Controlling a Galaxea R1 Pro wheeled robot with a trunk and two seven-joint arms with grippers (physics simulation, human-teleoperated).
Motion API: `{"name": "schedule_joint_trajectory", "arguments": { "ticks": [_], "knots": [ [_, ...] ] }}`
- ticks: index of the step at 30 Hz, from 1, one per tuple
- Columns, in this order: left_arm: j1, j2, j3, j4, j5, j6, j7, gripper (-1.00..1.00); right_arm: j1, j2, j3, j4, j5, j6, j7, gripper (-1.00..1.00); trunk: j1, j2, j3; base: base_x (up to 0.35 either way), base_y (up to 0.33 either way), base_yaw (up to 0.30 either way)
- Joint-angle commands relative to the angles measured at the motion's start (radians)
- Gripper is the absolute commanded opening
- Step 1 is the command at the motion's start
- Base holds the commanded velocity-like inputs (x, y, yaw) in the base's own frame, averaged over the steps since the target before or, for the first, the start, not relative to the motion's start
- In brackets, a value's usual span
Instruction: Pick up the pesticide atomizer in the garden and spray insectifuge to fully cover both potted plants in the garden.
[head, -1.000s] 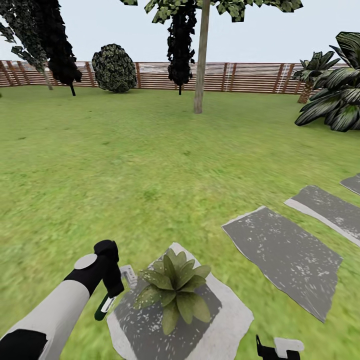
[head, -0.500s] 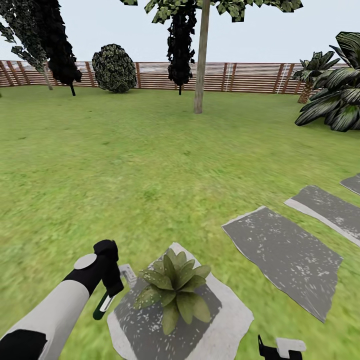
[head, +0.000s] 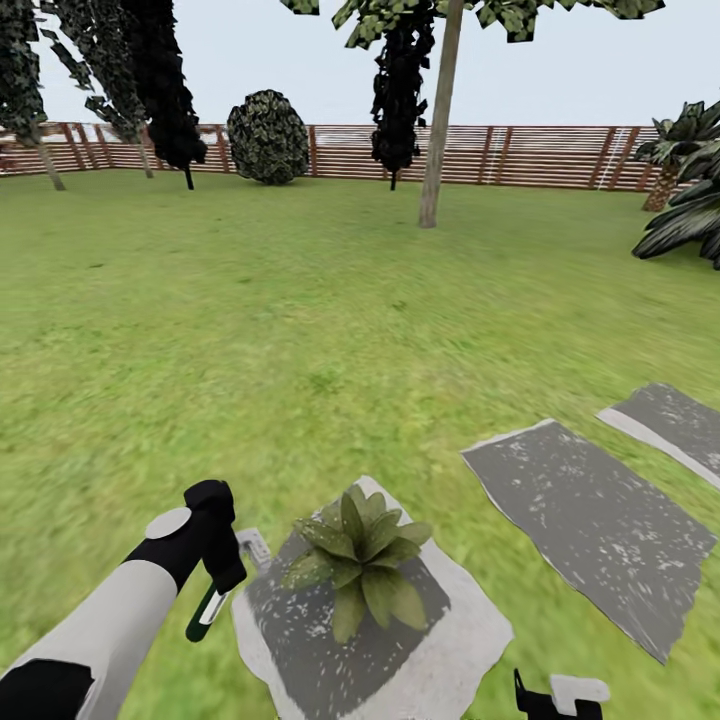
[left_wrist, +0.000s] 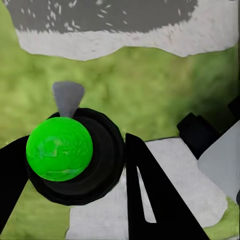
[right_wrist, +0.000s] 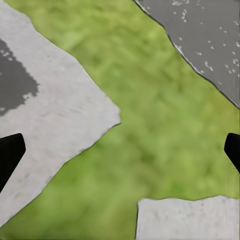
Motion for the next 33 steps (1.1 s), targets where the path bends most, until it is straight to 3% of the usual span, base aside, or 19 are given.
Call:
{"name": "schedule_joint_trajectory", "arguments": {
  "ticks": [1, 20, 25, 33],
  "knots": [
    [-0.001, 0.001, -0.004, -0.002, -0.004, 0.011, -0.007, -1.0, 0.0, 0.0, -0.007, 0.001, 0.011, -0.002, -0.004, 1.0, 0.0, 0.0, -0.001, -0.075, -0.253, 0.278],
    [-0.001, -0.006, -0.004, -0.007, -0.003, 0.011, -0.006, -1.0, 0.0, -0.002, -0.007, -0.001, 0.011, -0.002, -0.004, 1.0, 0.0, 0.0, -0.001, -0.108, -0.243, 0.204],
    [-0.001, -0.005, -0.004, -0.007, -0.004, 0.011, -0.001, -1.0, 0.0, -0.005, -0.007, -0.001, 0.011, -0.002, -0.004, 1.0, 0.0, 0.0, -0.001, -0.001, -0.25, 0.019],
    [-0.001, -0.008, -0.006, -0.007, -0.004, 0.011, 0.003, -1.0, 0.0, -0.005, -0.007, -0.001, 0.011, -0.002, -0.004, 1.0, 0.0, 0.0, -0.001, 0.0, -0.032, 0.0]
  ]
}}
